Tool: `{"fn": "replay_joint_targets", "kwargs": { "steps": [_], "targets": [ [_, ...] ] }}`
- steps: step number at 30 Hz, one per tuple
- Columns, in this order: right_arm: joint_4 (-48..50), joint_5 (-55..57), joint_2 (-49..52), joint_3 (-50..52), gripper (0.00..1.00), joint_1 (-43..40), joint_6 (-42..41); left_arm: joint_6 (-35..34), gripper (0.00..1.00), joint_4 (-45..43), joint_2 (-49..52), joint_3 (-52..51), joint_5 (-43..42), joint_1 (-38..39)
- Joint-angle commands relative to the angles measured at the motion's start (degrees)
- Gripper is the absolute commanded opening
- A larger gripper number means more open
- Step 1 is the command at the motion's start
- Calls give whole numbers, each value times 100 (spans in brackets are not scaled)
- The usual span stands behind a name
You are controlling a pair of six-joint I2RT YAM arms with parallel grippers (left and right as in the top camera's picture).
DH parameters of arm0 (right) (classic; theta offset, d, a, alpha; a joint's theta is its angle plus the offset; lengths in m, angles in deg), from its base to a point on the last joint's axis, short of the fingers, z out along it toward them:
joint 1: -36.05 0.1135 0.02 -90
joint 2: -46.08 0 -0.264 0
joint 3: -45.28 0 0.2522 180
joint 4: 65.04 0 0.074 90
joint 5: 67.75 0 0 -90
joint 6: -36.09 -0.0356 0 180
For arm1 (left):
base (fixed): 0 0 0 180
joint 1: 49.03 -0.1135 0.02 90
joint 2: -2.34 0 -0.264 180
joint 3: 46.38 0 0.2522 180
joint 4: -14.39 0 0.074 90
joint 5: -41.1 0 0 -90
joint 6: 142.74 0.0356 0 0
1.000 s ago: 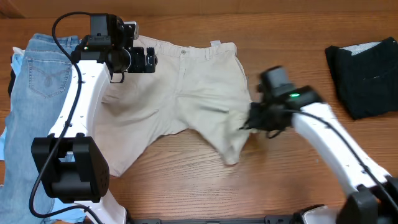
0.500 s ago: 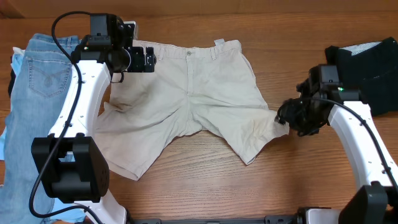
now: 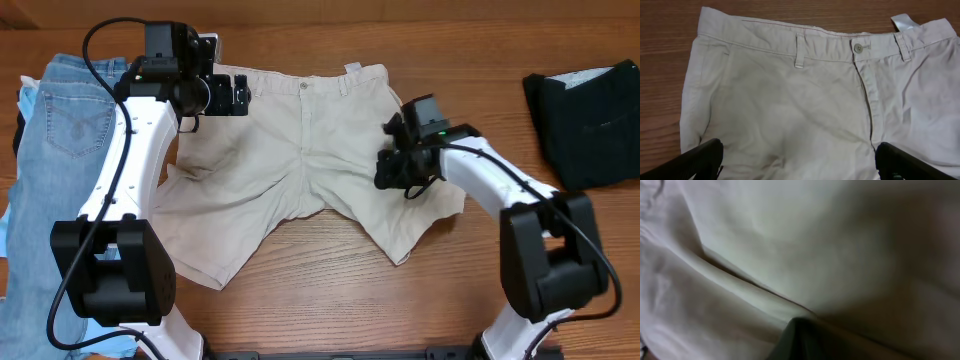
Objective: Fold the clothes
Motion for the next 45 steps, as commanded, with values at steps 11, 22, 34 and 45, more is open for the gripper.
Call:
{"fn": "replay_joint_targets", "kwargs": {
  "steps": [11,22,34,45],
  "targets": [
    [1523,1388,890,-50,4,-304,-651,50,100,-11,46,111,17,-39],
    [3917,2013,1060,-494,39,-1123,-422,175,100,173,46,111,-22,-11],
    [-1469,649,160,-3171,100,-597,417,1016,100,-1692,1294,111,422,-348],
    [-1928,511,151,-3171,100,542,407,1110,74,-2170,2481,114,420,-372]
  ]
}}
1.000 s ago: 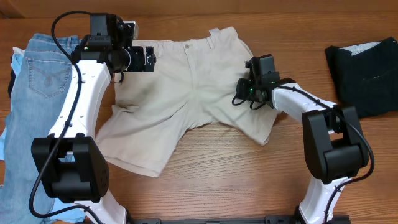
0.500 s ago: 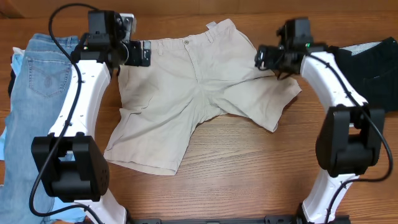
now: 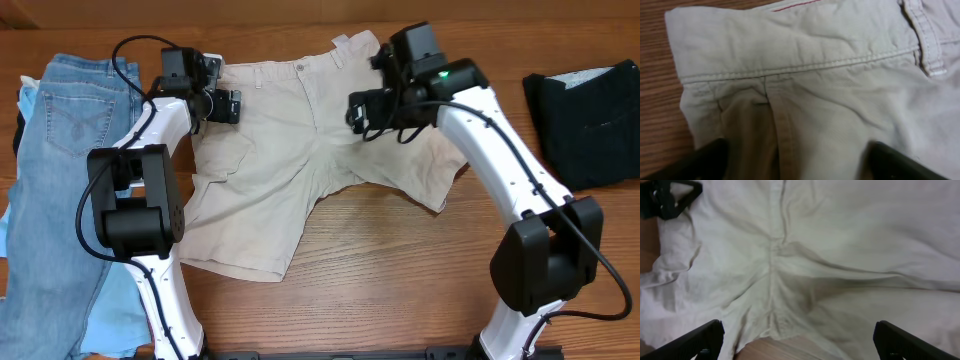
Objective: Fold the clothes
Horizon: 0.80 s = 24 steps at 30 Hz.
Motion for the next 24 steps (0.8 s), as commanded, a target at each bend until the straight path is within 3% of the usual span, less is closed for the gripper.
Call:
{"fn": "replay_joint_targets", "kwargs": {
  "steps": [1,3,10,15,17,21,24],
  "targets": [
    [-181,-197,-107,-105,100,328,33,37,50,221,186,59,-22,-28],
    [-520,-212,-107,-103,94,485,-205,-72,6,533,160,66,0,-28],
    [-1088,-494,-105,37,89,933,-575,-697,4,1755,-494,643,35,-149],
    [-216,-232,-92,990,83,1108,-1023,-973,4,2031,-1034,691,15,-164],
    [315,-229,-90,1480,72,1108,-1021,-1137,4,2168,-1191,691,-28,-164],
    [1325,-214,-72,2208,39,981,-1019,-1222,4,2660,-1801,691,2,-138],
    [1674,2,31,2227,36,837,-1016,-1224,4,2918,-2214,691,2,-136]
  ]
}}
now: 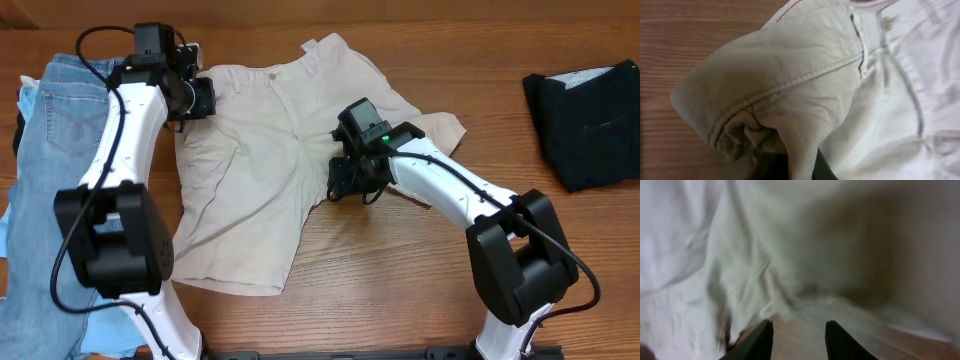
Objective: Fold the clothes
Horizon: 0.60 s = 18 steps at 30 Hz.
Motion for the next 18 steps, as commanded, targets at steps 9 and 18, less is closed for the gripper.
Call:
{"fn": "replay_joint_targets", "kwargs": {
  "steps": [9,18],
  "targets": [
    [1034,326,905,20,22,-785,13,-791,4,859,-1021,192,24,133],
    [2494,1486,953,20,21,-1784,337,-1128,5,1263,-1021,192,9,813]
  ]
}}
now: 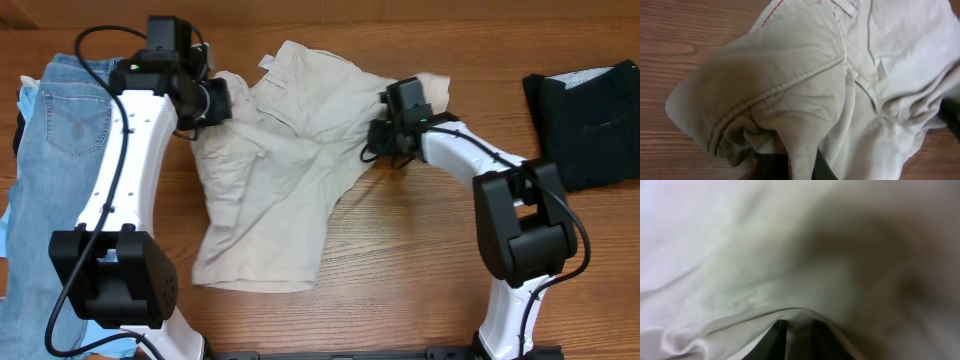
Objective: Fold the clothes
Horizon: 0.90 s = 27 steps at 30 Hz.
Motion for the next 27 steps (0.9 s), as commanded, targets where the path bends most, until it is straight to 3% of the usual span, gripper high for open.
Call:
{"fn": "replay_joint_targets", "kwargs": {
  "steps": [1,5,7,8,10,11,12,16,20,27],
  "targets": [
    [612,699,107,-15,22,-520,426,-114,5,83,-118,140,-70,267],
    [1290,632,107,-94,22,-990,470,-160,4,2,-118,140,-72,476],
    [994,319,105,-361,23,-1113,487,-197,4,-98,-118,140,-63,562],
    [448,-48,76,-671,28,-1158,490,-197,4,-216,-118,140,-66,581],
    [-669,-643,31,-1241,66,-1169,634,-197,4,-444,-118,140,-44,581],
    [-1285,-857,-11,-1521,75,-1141,638,-197,4,-546,-118,140,-24,570],
    [-2026,-1064,-105,-1792,78,-1082,638,-195,4,-675,-118,140,66,527],
    [-3357,-1224,-516,-1893,82,-737,702,-195,4,-918,-118,140,369,348],
    [-4164,-1222,-522,-1552,78,-98,601,-197,4,-946,-118,140,407,131],
    [-3305,-957,-520,-330,73,1333,109,-195,4,-955,-61,138,411,-214]
  ]
}}
